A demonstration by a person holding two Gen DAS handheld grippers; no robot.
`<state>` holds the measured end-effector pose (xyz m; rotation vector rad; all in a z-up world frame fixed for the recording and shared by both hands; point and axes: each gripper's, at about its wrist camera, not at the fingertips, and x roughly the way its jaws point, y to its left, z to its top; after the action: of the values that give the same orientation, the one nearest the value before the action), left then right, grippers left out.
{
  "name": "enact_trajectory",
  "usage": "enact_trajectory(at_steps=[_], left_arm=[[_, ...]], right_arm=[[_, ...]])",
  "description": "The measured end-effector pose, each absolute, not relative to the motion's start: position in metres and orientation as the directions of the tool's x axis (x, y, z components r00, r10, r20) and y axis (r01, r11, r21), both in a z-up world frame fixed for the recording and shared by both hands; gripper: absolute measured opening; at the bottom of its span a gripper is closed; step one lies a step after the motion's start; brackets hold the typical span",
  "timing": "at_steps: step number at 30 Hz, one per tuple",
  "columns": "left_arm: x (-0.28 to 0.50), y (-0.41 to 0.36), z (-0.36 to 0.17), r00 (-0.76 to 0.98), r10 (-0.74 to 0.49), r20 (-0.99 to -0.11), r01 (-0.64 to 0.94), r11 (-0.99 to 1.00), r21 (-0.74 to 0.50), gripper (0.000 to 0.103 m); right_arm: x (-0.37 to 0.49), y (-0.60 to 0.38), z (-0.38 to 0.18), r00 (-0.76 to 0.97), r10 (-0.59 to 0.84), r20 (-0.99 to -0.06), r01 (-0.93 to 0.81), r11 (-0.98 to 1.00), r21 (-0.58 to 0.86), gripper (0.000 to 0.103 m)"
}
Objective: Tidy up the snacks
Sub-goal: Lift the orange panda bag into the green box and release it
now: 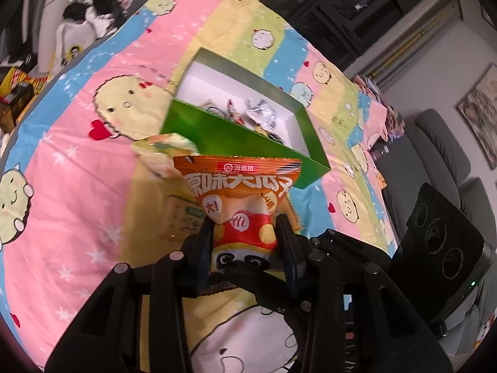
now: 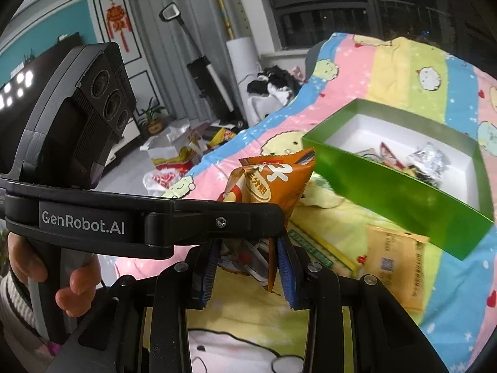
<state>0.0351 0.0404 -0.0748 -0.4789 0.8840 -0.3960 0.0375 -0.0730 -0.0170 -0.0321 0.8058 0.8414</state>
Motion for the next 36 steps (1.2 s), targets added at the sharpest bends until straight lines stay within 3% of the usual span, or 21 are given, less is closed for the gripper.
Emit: enact_trajectory(at_steps=[36], left_arm=[[0.059,-0.068,-0.033,0.558,-0.474,-0.681,0.343,0.879,-0.331,0.038]], right_arm=[[0.034,-0.172,0.005,0.574,0.651,-0.497,-0.562,0.755,0.339,0.037]])
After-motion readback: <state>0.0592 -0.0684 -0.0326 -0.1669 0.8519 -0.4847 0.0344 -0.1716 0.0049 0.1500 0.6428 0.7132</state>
